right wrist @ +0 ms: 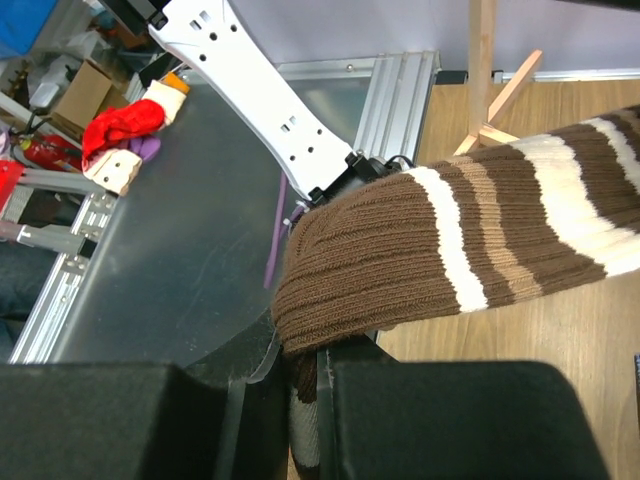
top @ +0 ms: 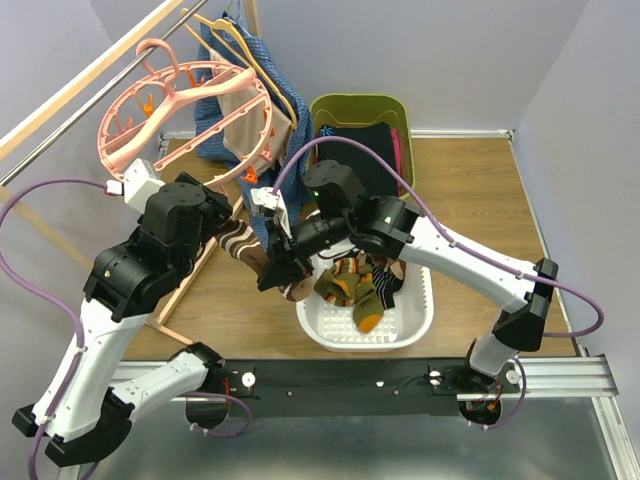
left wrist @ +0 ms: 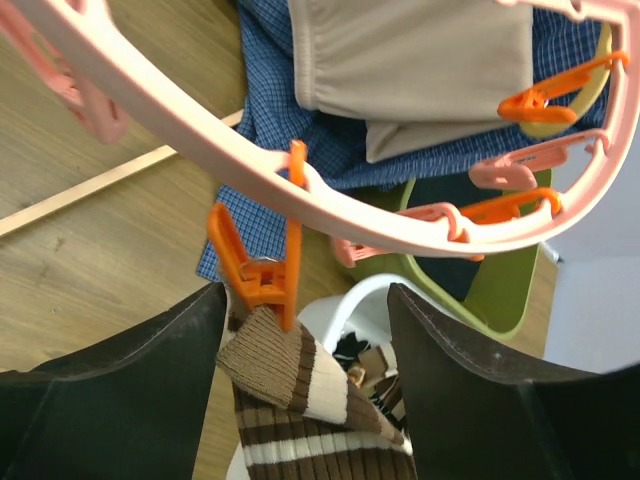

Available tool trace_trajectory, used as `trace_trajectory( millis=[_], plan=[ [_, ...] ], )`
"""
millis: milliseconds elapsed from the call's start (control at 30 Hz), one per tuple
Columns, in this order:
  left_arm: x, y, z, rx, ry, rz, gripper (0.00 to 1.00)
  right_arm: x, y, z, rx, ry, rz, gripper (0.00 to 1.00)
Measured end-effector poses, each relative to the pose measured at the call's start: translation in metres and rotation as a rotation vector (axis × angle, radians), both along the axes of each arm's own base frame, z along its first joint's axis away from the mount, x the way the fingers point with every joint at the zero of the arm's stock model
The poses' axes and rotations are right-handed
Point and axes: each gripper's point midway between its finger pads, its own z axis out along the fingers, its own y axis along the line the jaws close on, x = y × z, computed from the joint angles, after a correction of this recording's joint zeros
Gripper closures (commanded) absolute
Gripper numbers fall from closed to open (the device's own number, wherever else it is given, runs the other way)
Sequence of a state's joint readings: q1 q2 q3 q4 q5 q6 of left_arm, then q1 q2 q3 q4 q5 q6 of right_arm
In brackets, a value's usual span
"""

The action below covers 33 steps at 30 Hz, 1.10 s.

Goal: Remove the socks clipped to the hanger

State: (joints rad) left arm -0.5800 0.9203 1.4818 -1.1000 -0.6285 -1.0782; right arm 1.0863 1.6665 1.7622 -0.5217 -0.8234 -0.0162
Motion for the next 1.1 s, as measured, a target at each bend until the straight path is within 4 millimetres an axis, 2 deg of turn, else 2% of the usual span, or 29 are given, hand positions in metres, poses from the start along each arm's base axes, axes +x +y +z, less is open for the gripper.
trace_trajectory(
  millis=[233,367,633,667,800,967,1100],
  plan=[
    [0.001,0.015,0.003,0.006,-0.029,0.085,0.37,0.000,-0.002,0.002,0.005,-0.005,-0.004,0.80],
    [0.001,0.021,0.003,0.018,-0.037,0.119,0.49,0.000,-0.002,0.001,0.003,-0.003,-0.005,0.80],
    [0.007,0.026,0.001,0.038,-0.038,0.166,0.51,-0.001,-0.002,-0.007,-0.014,0.007,-0.005,0.80],
    [0.008,0.027,0.001,0.043,-0.037,0.170,0.60,-0.001,-0.002,-0.008,-0.017,0.012,-0.006,0.80],
    [0.012,0.027,-0.001,0.058,-0.033,0.183,0.79,-0.001,-0.002,-0.010,-0.026,0.029,-0.011,0.80],
    [0.018,0.025,-0.004,0.086,-0.034,0.181,0.87,-0.002,-0.002,-0.016,-0.043,0.053,-0.022,0.80],
    [0.019,0.025,-0.006,0.096,-0.038,0.177,0.90,-0.001,-0.005,-0.028,-0.078,0.072,-0.046,0.80]
  ],
)
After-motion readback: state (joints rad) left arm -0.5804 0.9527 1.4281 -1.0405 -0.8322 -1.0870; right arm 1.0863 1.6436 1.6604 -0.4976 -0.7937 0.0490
